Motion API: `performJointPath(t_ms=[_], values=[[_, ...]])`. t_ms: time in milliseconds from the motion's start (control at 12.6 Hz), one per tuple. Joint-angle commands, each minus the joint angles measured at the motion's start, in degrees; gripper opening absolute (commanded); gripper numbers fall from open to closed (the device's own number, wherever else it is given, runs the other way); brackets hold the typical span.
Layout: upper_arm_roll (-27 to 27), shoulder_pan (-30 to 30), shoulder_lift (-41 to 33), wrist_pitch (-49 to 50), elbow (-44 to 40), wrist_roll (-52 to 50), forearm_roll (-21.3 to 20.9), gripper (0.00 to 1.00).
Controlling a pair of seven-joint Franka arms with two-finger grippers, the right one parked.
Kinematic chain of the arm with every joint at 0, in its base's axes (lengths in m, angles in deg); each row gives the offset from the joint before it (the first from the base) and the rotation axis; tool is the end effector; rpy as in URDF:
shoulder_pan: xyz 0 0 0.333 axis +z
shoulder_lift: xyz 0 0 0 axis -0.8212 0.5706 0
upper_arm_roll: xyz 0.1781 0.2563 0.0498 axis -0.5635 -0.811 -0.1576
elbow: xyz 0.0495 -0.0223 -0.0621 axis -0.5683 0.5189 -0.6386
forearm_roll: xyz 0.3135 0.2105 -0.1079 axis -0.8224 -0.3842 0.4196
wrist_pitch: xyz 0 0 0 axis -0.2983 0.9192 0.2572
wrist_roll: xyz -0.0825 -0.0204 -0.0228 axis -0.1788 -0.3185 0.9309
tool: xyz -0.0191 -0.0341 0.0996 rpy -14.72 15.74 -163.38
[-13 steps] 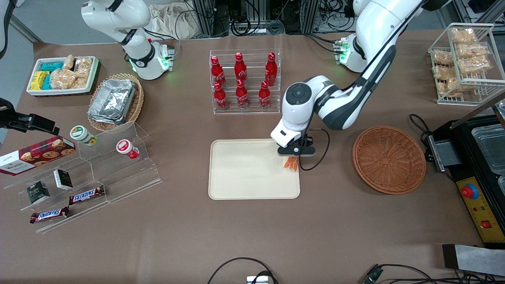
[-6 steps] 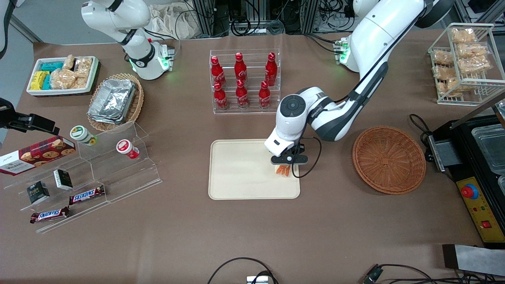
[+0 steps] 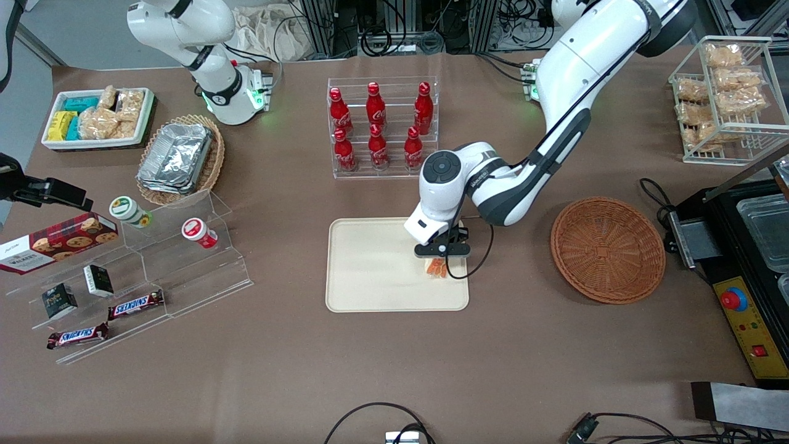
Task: Place sandwich from basket to tray
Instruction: 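Lower the sandwich onto the cream tray and open the left gripper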
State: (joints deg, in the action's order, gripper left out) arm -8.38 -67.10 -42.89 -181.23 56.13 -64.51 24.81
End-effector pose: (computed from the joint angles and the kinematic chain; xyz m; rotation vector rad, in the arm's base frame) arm 0.5078 -0.4249 0.2342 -3.0789 0.0298 -0.1932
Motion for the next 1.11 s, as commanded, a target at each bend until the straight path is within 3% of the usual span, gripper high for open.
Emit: performJointPath(t_ms=[0,159,318,636,795,1034], values=[[-0.4,-1.7,2.2,1.0,-2.5,-2.3,-2.3,0.22],[-0.4,-1.8,2.3,1.0,-3.2,-2.3,-2.2,0.64],[-0.4,-1.4,2.1,1.1,-4.5,-2.2,-1.3,0.81],[0.1,2.2,-0.6,3.1,-6.3,-2.2,-0.6,0.86],[-0.1,3.1,-3.0,4.2,-8.0,-2.1,4.2,1.00],[0.1,5.6,-4.3,9.4,-11.8,-1.2,6.8,1.00]])
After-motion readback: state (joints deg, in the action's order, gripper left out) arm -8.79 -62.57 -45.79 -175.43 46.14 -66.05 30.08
